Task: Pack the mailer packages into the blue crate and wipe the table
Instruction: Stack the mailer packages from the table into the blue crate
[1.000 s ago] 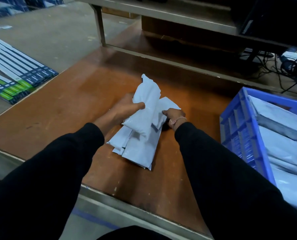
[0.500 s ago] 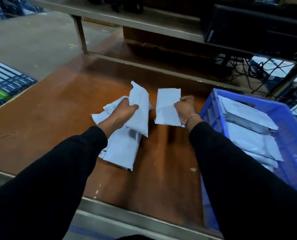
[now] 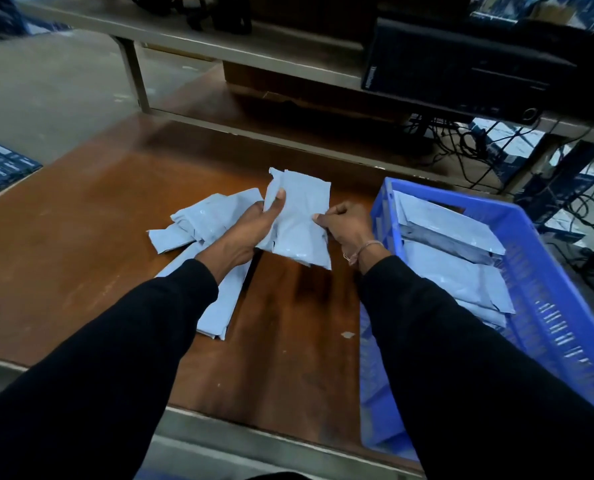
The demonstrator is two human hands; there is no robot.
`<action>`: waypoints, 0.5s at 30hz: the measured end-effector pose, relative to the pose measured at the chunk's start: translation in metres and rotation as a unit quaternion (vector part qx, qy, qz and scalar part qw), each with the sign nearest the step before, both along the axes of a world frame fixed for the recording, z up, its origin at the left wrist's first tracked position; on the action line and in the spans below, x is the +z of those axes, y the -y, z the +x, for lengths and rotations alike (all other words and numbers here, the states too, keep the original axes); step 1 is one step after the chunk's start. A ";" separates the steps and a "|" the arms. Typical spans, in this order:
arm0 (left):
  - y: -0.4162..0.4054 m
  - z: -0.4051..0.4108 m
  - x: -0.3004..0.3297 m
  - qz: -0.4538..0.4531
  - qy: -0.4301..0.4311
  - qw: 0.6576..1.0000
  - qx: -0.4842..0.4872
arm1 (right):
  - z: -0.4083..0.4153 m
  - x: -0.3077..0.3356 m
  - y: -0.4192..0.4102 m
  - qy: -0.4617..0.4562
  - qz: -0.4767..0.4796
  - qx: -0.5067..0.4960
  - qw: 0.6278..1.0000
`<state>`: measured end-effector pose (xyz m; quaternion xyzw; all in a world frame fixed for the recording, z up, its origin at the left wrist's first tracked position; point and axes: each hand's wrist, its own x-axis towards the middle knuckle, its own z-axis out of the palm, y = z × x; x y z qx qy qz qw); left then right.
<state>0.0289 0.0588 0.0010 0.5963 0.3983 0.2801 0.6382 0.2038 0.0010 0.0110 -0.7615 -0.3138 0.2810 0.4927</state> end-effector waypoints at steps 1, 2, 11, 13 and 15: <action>0.002 0.002 0.000 0.013 -0.004 1.000 -0.013 | 0.002 0.002 0.002 0.003 0.004 0.006 1.000; 0.004 0.002 0.001 0.023 -0.008 0.999 -0.028 | 0.005 0.004 0.005 0.002 0.009 0.013 1.000; 0.011 0.009 0.034 0.171 -0.116 0.976 -0.069 | 0.023 0.036 0.031 0.004 0.043 0.072 0.996; 0.014 0.011 0.047 0.223 -0.133 0.963 -0.074 | 0.032 0.043 0.036 0.102 0.048 0.057 0.992; 0.018 0.015 0.060 0.277 -0.153 0.945 -0.089 | 0.041 0.055 0.041 0.226 0.073 0.039 0.971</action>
